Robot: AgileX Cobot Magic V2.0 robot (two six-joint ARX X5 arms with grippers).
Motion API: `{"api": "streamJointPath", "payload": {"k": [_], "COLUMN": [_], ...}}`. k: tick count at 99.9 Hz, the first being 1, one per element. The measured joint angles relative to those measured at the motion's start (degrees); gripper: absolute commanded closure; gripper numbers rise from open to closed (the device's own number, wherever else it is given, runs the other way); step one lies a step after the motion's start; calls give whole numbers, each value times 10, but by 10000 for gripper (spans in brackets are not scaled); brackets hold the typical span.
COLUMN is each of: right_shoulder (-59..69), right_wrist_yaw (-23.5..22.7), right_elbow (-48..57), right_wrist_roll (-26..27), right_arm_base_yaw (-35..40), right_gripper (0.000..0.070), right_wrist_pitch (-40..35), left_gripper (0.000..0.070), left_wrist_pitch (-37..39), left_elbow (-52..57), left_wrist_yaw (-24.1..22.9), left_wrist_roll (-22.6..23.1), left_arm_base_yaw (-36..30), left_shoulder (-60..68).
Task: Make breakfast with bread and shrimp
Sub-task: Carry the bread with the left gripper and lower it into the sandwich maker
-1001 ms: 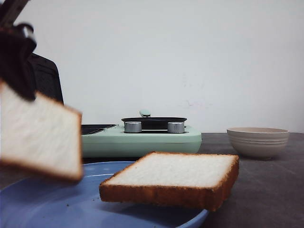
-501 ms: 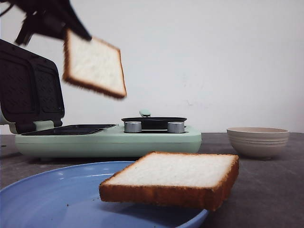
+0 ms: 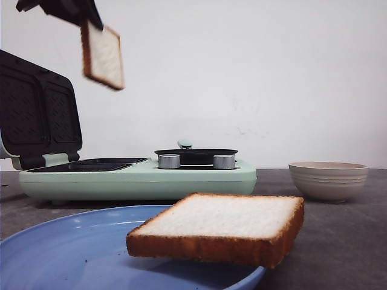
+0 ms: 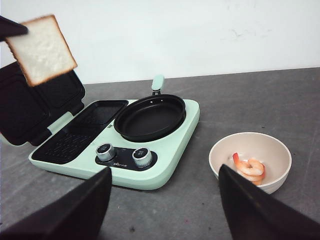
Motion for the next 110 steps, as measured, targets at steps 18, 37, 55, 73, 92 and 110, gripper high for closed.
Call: {"api": "streamJointPath", "payload": {"k": [18, 37, 55, 73, 92, 110], "right_shoulder": [12, 37, 58, 64, 64, 64], "right_wrist_yaw": [1, 1, 1, 1, 1, 1], "right_elbow": [0, 0, 0, 0, 0, 0], "right_wrist_roll": [0, 0, -5, -11, -15, -21], "right_arm_base_yaw": [0, 0, 0, 0, 0, 0], "right_gripper": [282, 282, 282, 282, 282, 282], "right_wrist_pitch": [0, 0, 0, -5, -9, -9], "left_gripper": [697, 697, 697, 697, 697, 697], "left_wrist_pitch": [10, 18, 17, 19, 16, 13], "left_elbow": [12, 35, 96, 143, 143, 143], "left_wrist_yaw": [-104, -207, -275, -330, -336, -340], "left_wrist_roll": [68, 146, 235, 343, 405, 456], "left_arm_base_yaw": [-26, -62, -94, -112, -114, -113], "left_shoulder": [56, 132, 204, 257, 297, 316]}}
